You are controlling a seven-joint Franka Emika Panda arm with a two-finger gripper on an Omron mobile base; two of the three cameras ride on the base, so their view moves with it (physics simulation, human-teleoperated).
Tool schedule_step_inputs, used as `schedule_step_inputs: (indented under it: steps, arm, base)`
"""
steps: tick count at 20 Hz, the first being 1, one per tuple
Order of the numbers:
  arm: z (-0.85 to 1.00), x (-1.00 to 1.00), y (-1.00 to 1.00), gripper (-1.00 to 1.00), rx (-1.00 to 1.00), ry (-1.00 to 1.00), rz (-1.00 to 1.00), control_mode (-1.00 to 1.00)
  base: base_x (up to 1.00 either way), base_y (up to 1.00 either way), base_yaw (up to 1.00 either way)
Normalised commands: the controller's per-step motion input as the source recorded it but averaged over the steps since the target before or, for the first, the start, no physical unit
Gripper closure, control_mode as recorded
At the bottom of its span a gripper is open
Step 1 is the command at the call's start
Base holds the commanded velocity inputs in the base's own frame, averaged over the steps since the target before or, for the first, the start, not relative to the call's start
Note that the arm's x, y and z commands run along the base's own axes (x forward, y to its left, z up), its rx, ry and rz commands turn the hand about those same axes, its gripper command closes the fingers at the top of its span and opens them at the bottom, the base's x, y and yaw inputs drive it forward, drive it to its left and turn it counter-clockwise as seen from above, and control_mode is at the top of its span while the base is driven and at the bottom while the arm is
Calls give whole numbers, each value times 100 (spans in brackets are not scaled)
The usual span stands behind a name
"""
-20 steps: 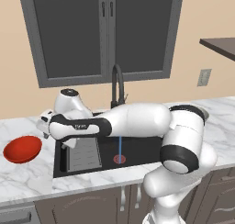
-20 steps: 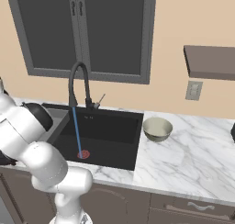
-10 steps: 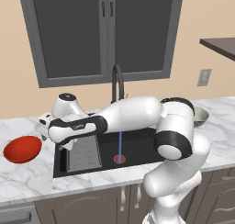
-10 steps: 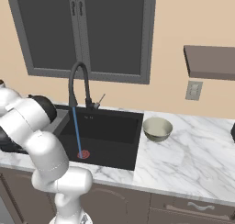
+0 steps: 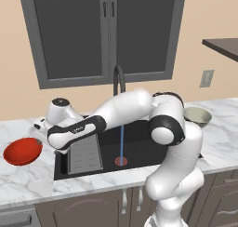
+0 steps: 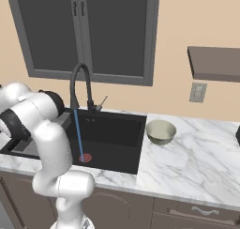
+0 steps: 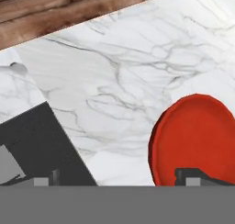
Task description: Rinse each bowl for a few seconds and place them down in the sink or on the counter.
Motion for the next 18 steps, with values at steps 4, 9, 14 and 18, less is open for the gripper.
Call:
schedule_step_inputs:
  steps: [4,9,14,18]
  arm:
    - [-1,18,25,-100,-6,0,0,-100]
    - [-9,11,17,-100,-2,0,0,-100]
    - [-18,2,3,-100,0,0,0,-100]
    - [-18,2,5,-100,0,0,0,-100]
  base:
    - [0,0,0]
    - [0,0,0]
    - [0,0,0]
    - [0,0,0]
